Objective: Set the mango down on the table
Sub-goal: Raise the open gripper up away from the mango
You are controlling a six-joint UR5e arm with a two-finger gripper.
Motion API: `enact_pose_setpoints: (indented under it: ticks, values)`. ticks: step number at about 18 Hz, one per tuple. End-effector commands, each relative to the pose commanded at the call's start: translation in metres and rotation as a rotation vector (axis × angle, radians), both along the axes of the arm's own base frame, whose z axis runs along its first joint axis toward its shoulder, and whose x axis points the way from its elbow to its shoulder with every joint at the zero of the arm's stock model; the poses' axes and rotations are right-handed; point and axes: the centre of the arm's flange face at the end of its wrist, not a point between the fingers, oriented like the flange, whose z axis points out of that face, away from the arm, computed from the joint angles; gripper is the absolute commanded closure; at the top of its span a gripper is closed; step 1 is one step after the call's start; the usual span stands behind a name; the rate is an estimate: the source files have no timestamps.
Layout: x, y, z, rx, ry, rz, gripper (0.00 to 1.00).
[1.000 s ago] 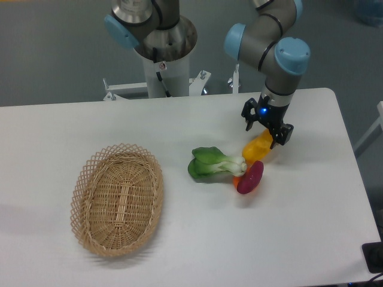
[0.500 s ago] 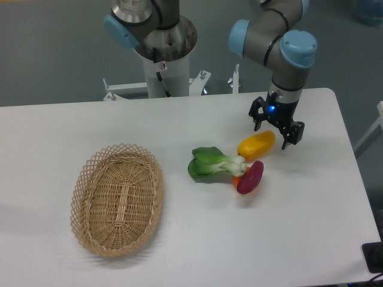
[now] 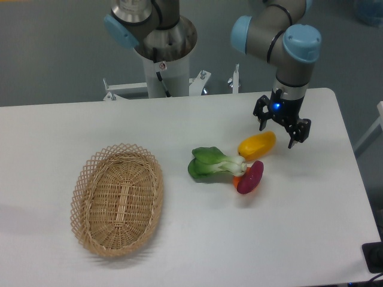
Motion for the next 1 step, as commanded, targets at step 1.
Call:
enact_pose_setpoints:
  ticks: [1]
  values:
    - [0.0,0.0001,0.0,0.001,0.0,0.0,0.0]
